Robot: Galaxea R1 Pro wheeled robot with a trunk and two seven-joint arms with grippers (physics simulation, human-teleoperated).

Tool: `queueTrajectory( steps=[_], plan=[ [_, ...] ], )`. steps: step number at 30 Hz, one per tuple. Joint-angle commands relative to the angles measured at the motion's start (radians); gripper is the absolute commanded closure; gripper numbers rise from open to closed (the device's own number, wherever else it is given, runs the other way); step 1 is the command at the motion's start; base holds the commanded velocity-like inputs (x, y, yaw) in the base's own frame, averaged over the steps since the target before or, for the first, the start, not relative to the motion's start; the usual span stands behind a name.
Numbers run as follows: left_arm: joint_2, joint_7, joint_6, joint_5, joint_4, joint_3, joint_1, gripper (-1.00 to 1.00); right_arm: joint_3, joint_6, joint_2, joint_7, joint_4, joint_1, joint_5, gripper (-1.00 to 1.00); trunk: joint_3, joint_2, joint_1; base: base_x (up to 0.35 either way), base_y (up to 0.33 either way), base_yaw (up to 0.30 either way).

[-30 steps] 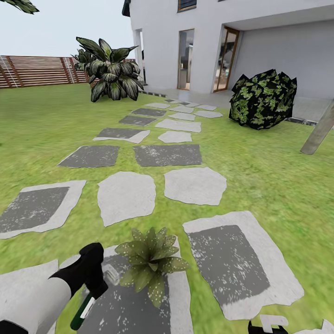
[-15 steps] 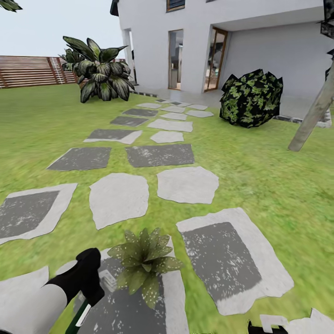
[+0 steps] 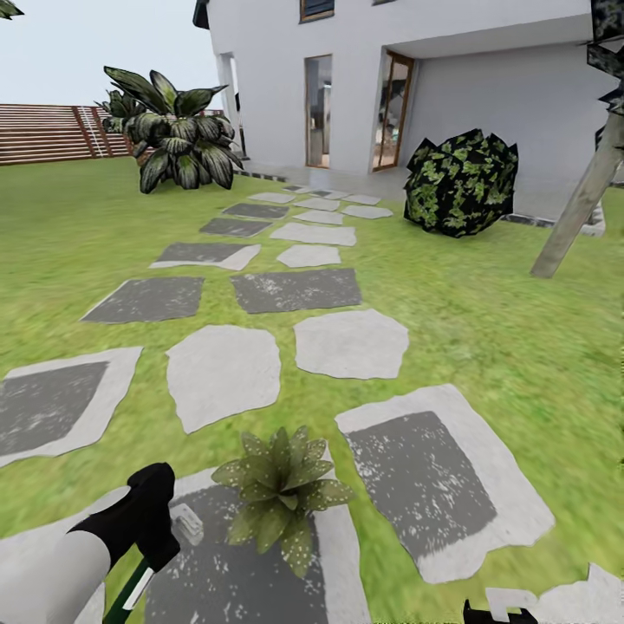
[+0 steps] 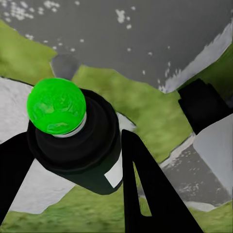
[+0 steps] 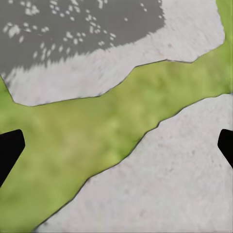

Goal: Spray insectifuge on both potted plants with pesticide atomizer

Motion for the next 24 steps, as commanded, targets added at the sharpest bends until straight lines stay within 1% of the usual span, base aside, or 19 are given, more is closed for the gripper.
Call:
queueTrajectory(
  steps=[1,4,6,8,11,18,24],
  plan=[
    [0.002,-0.011,0.006,-0.007,-0.003,-0.004,0.000,1.00,-0.008,-0.003,0.000,-0.004,0.002,-0.001,0.010,-1.00,-0.001,0.000,0.000,0.000,0.007,-0.218],
    [-0.007,-0.010,0.007,-0.007,-0.006,-0.008,-0.005,1.00,-0.008,-0.003,0.000,-0.004,0.002,-0.001,0.010,-1.00,-0.001,0.000,0.000,0.000,0.002,-0.271],
    [-0.016,0.015,0.011,-0.008,-0.032,-0.011,-0.011,1.00,-0.008,-0.003,0.000,-0.004,0.002,-0.001,0.010,-1.00,-0.001,0.000,0.000,0.000,0.000,-0.291],
    [-0.019,0.040,0.014,-0.007,-0.054,-0.011,-0.012,1.00,-0.008,-0.004,0.000,-0.004,0.002,-0.001,0.010,-1.00,-0.001,0.000,0.000,0.000,0.000,-0.151],
    [-0.022,0.051,0.014,-0.007,-0.067,-0.012,-0.013,1.00,-0.008,-0.005,0.000,-0.004,0.002,-0.001,0.010,-1.00,-0.001,0.000,0.000,0.000,0.000,-0.046],
    [-0.022,0.051,0.004,-0.004,-0.067,-0.015,-0.001,1.00,-0.008,-0.005,-0.001,-0.004,0.003,-0.001,0.012,-1.00,-0.001,0.000,0.000,0.000,0.000,-0.004],
    [-0.042,0.045,0.002,-0.002,-0.065,-0.013,0.000,1.00,-0.008,-0.003,-0.002,-0.004,0.002,-0.001,0.012,-1.00,-0.001,0.000,0.000,0.000,0.000,0.000]
  ],
)
